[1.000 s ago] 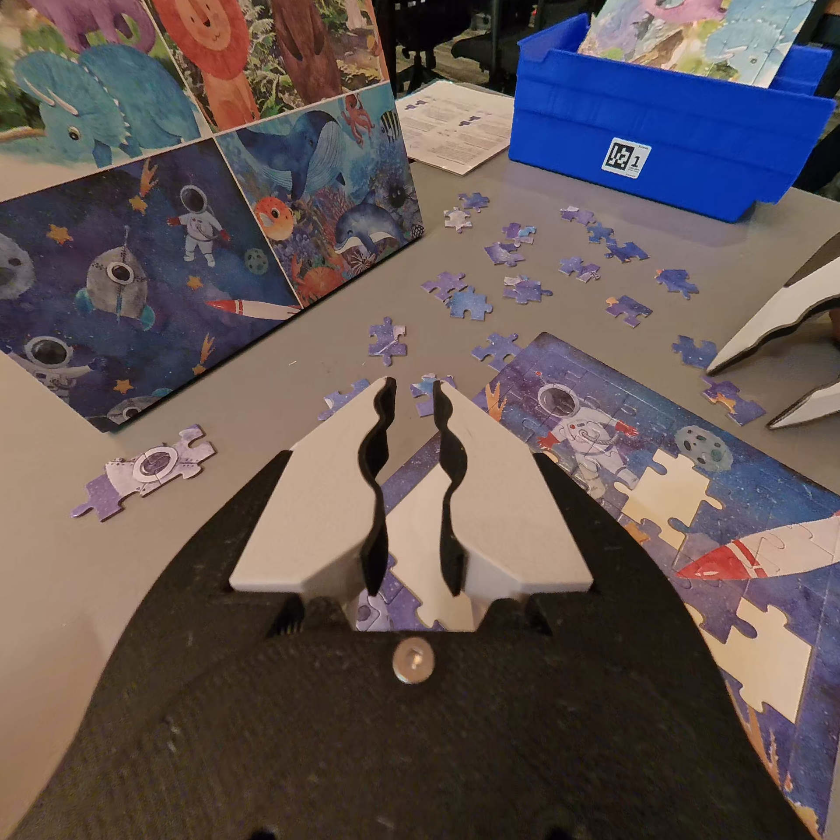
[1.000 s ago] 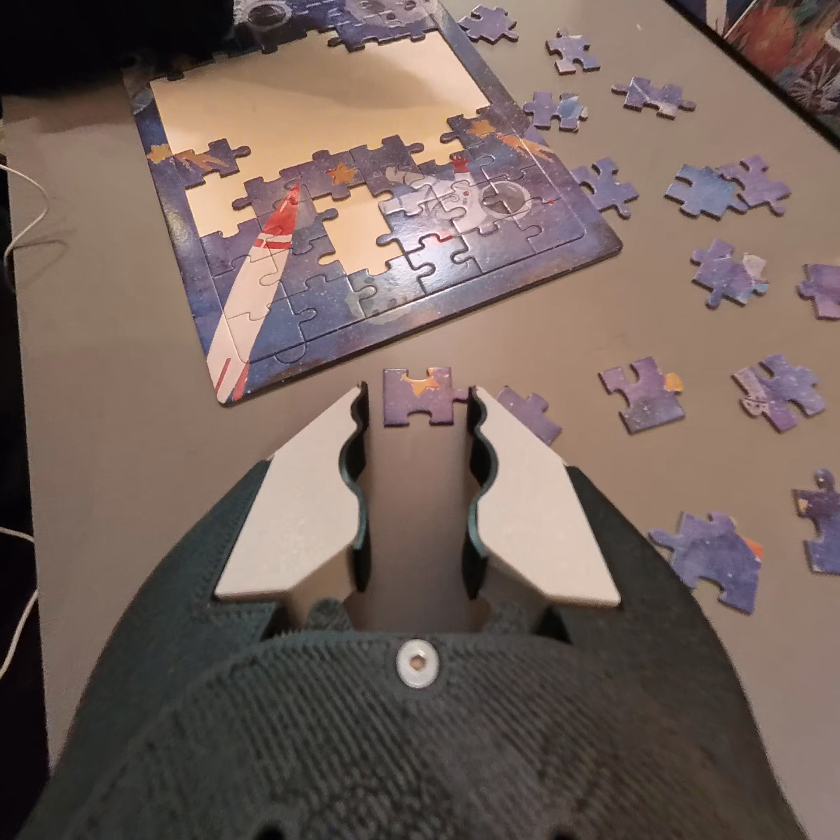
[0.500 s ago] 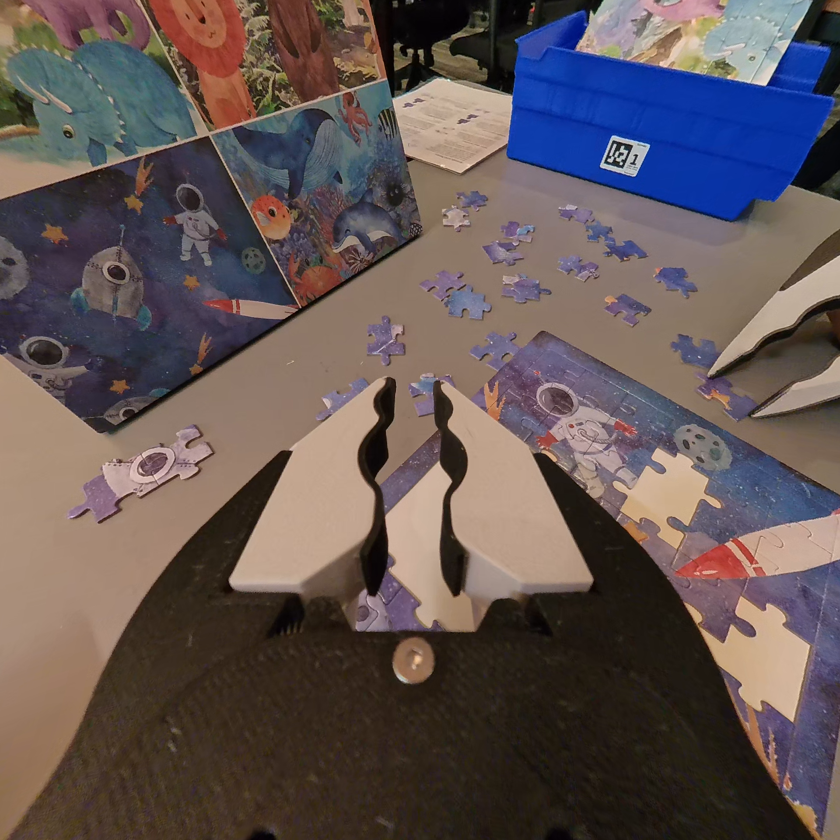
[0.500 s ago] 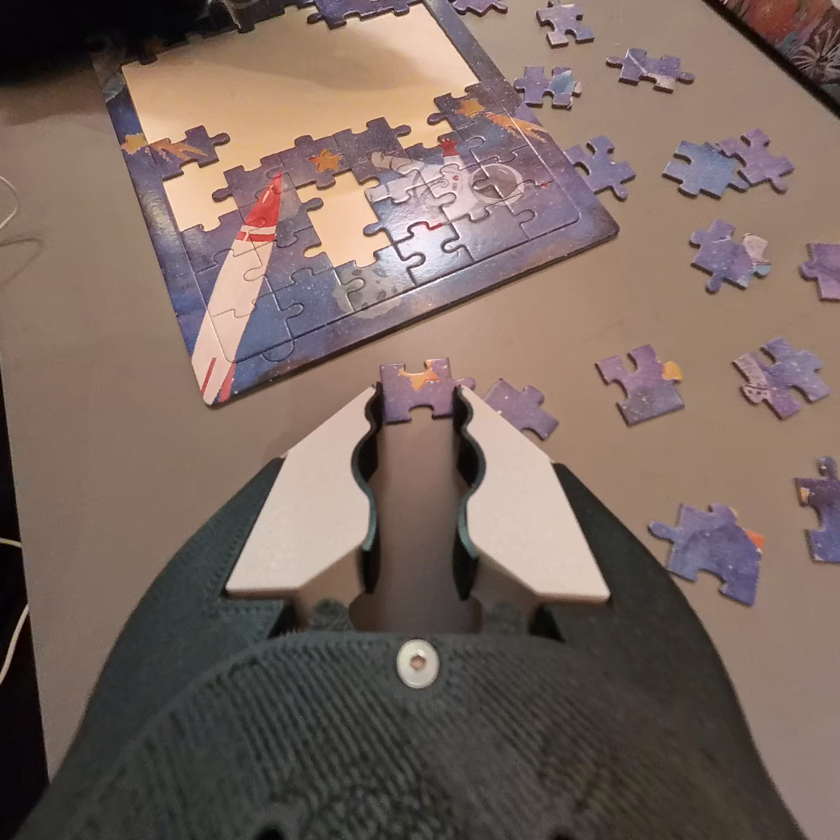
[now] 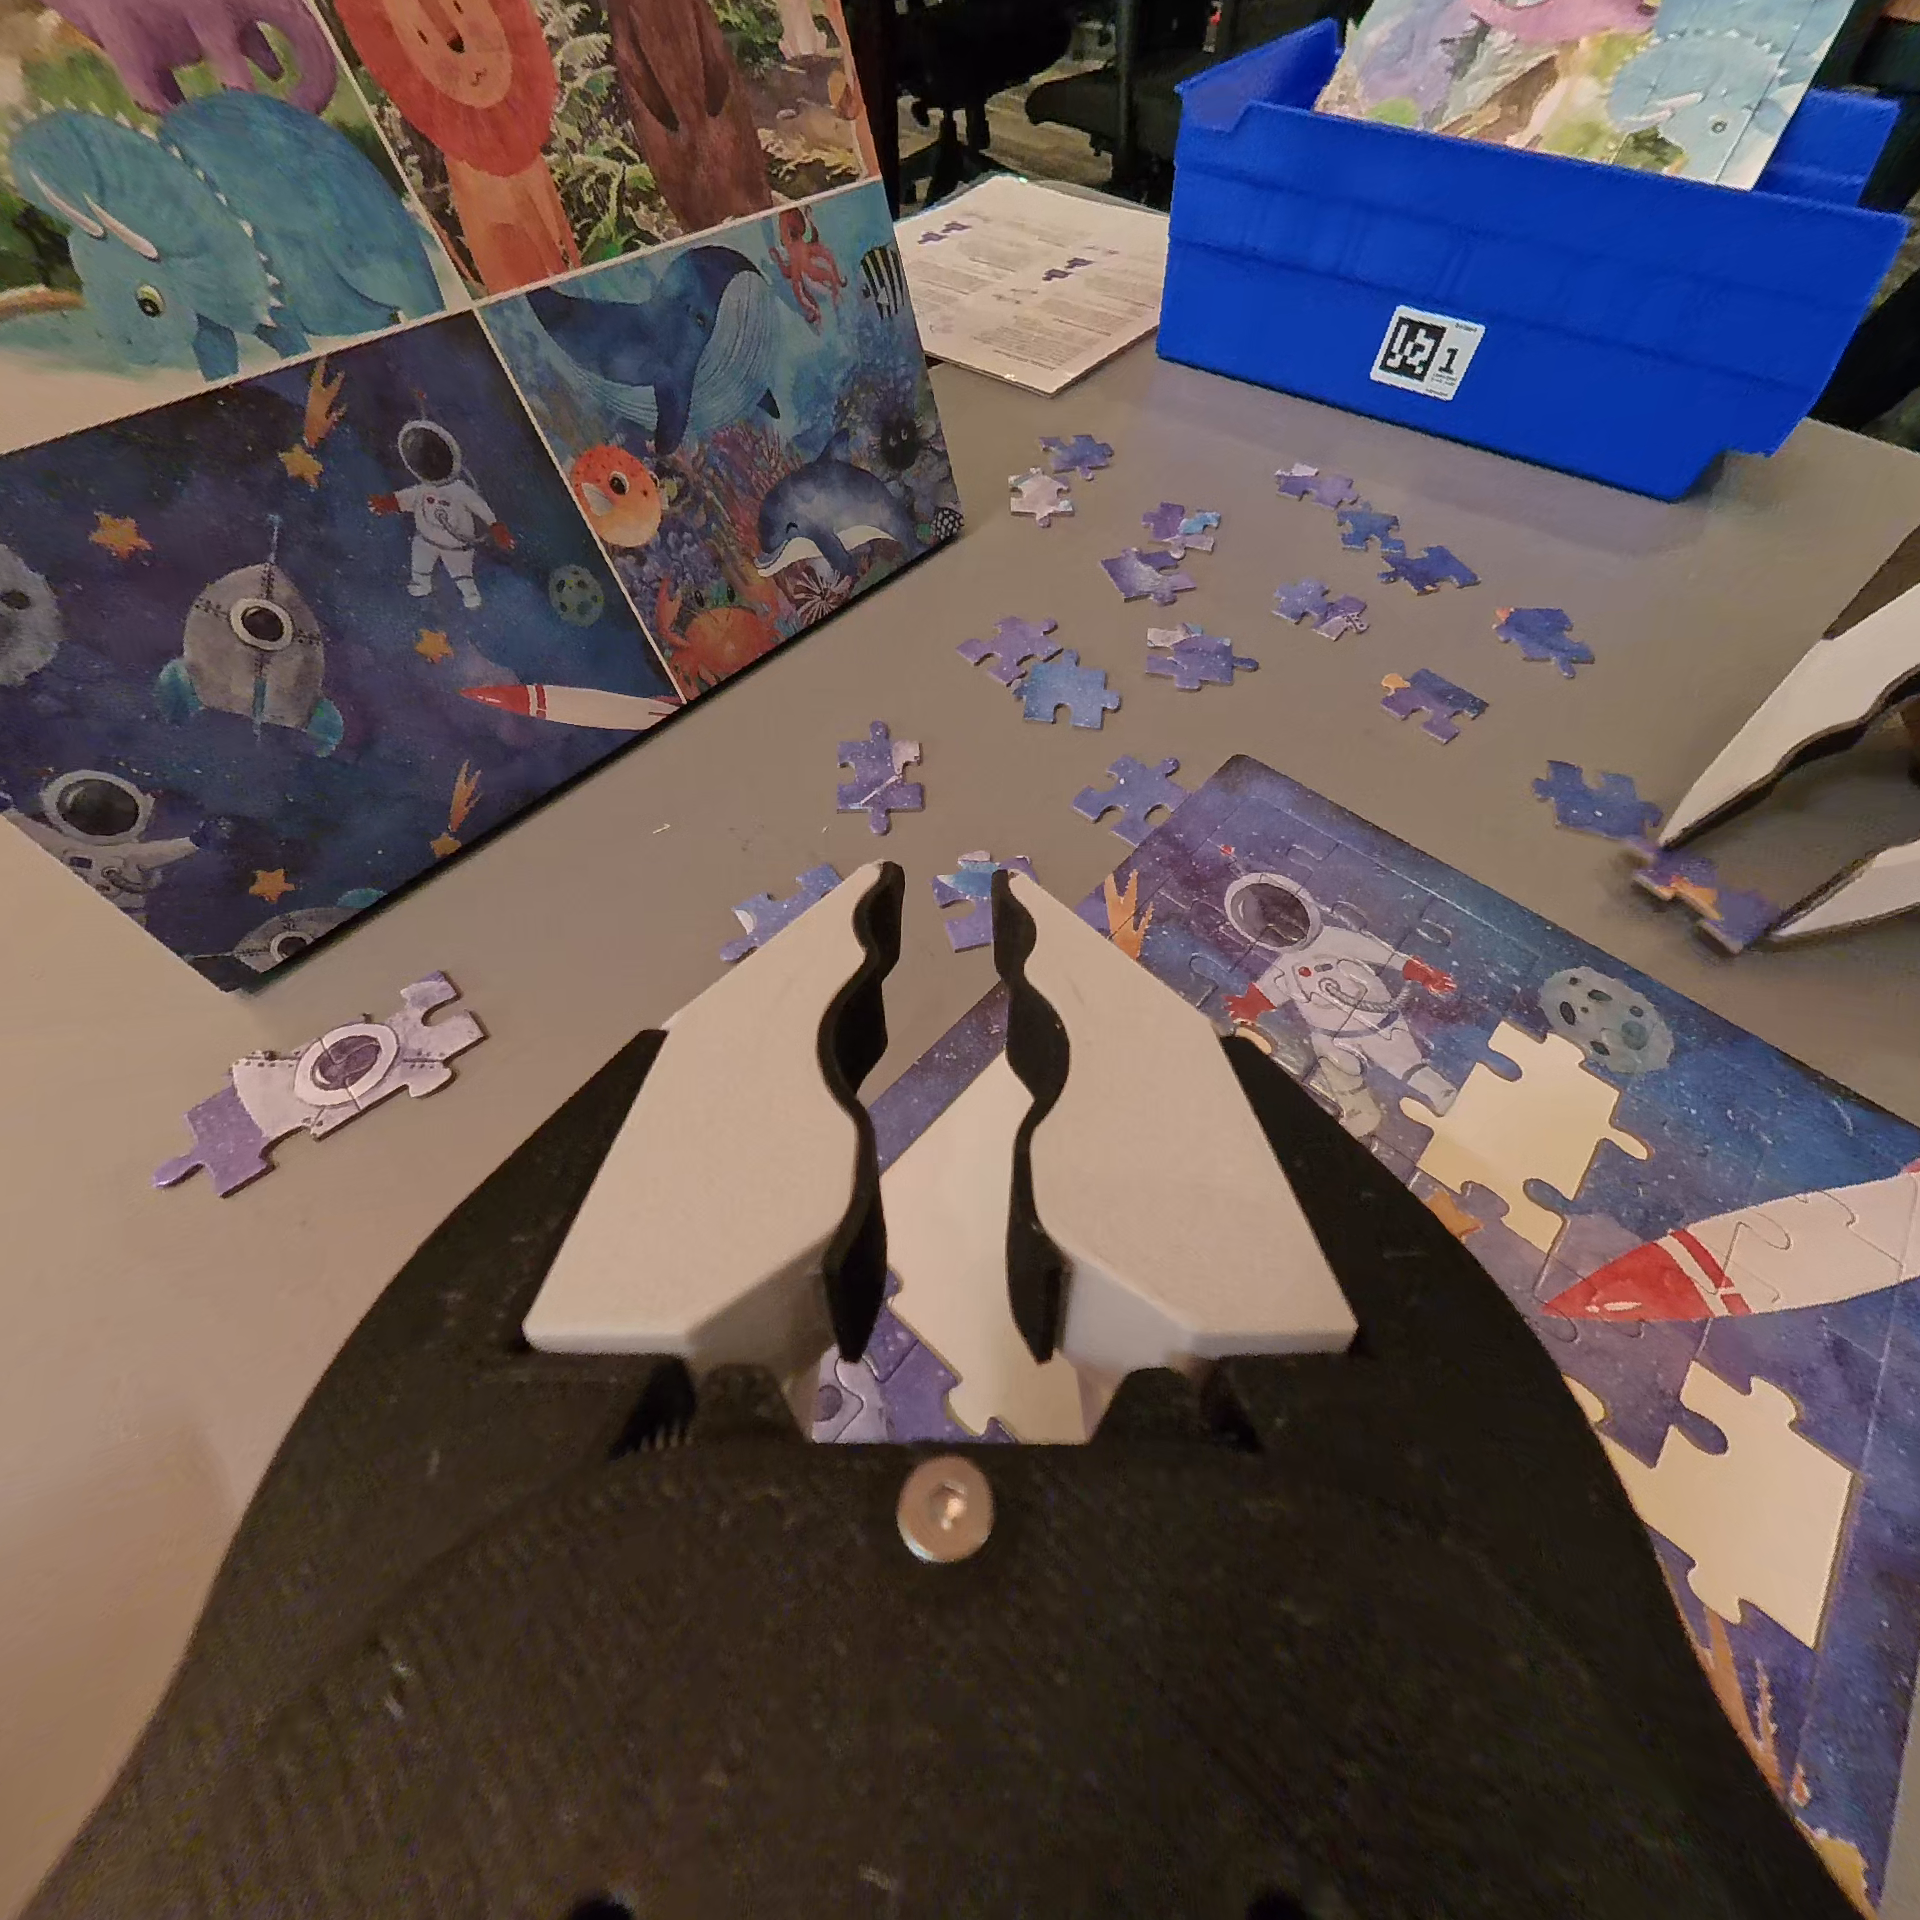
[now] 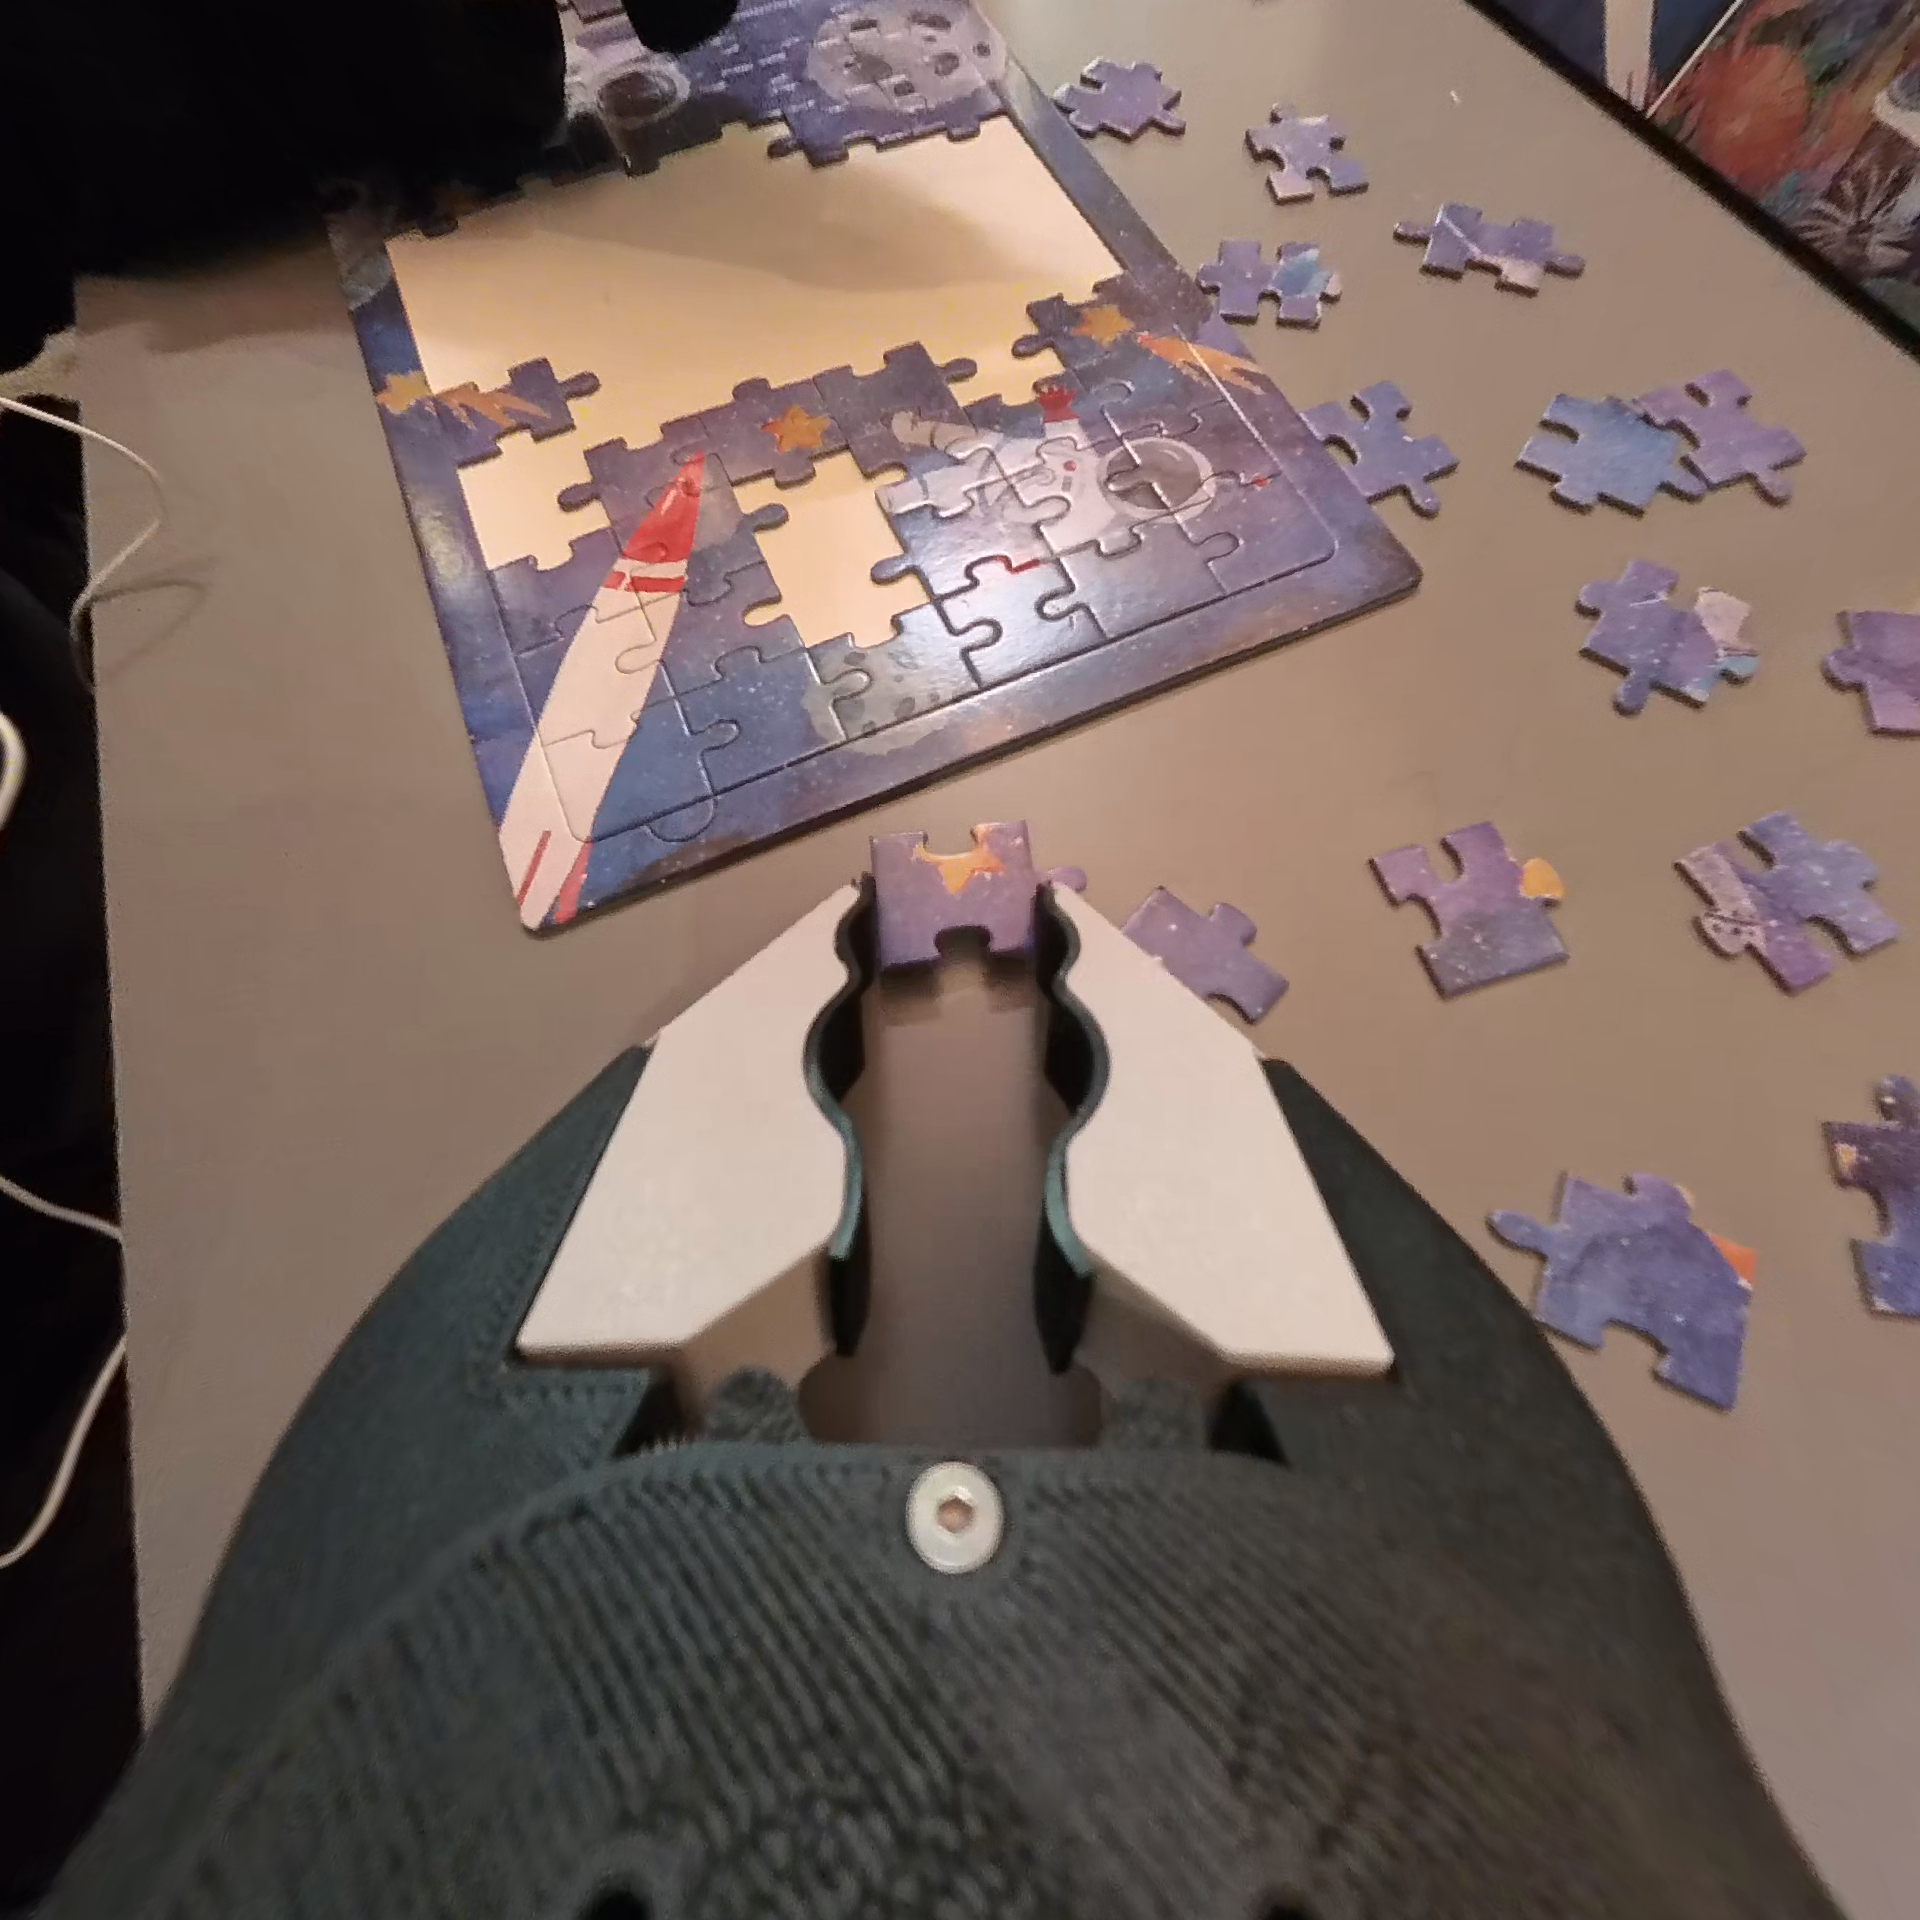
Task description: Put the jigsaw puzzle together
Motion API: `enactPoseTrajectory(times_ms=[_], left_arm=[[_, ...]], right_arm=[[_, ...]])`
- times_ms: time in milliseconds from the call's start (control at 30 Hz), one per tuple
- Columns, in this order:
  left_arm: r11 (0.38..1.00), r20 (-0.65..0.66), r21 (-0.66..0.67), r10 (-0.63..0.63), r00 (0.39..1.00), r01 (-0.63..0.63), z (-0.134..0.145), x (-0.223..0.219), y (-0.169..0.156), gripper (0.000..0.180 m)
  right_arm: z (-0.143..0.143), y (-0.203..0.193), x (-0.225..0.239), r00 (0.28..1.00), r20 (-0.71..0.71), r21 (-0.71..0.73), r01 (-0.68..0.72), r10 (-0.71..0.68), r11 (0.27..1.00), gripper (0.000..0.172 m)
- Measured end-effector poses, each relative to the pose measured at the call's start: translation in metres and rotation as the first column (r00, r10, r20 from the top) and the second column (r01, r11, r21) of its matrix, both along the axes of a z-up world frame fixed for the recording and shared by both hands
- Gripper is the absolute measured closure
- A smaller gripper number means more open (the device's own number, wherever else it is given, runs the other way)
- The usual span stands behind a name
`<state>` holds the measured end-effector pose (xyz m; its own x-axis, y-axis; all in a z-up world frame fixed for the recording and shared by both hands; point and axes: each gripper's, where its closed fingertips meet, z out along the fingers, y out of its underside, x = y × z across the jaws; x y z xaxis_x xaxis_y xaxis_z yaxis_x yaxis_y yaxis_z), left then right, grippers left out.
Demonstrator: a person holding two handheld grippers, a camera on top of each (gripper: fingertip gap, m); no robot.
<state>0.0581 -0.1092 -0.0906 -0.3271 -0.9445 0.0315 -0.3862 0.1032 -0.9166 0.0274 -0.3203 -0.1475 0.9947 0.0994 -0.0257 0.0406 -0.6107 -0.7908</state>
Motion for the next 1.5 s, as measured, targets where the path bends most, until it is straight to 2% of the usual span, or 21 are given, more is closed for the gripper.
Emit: enactPoseTrajectory(times_ms=[333,367,400,833,1167,1500], left_arm=[[1.0,-0.003,0.004,-0.001,1.0,0.001,-0.001,0.0,0.0,0.165],[1.0,-0.004,0.005,-0.002,1.0,0.002,-0.001,0.0,0.0,0.165],[1.0,-0.004,0.007,-0.003,1.0,0.003,-0.001,0.0,-0.001,0.165],[1.0,-0.008,0.018,-0.006,1.0,0.006,-0.003,0.0,-0.002,0.165],[1.0,-0.01,0.023,-0.011,1.0,0.011,-0.004,0.0,-0.003,0.164],[0.999,-0.012,0.045,-0.012,1.0,0.012,-0.004,0.0,-0.004,0.164]], right_arm=[[0.033,-0.006,-0.001,0.997,-0.074,0.196,-0.013,0.028,0.98,0.143],[0.035,-0.007,-0.002,0.996,-0.08,0.212,-0.015,0.032,0.977,0.153],[0.038,-0.007,-0.001,0.996,-0.082,0.225,-0.013,0.032,0.974,0.156],[0.038,-0.007,0.003,0.997,-0.076,0.228,0.013,0.004,0.974,0.153],[0.025,-0.003,0.002,0.999,-0.052,0.149,0.012,-0.004,0.989,0.148],[-0.007,0.0,0.001,0.999,0.035,-0.04,0.009,-0.008,0.999,0.145]])
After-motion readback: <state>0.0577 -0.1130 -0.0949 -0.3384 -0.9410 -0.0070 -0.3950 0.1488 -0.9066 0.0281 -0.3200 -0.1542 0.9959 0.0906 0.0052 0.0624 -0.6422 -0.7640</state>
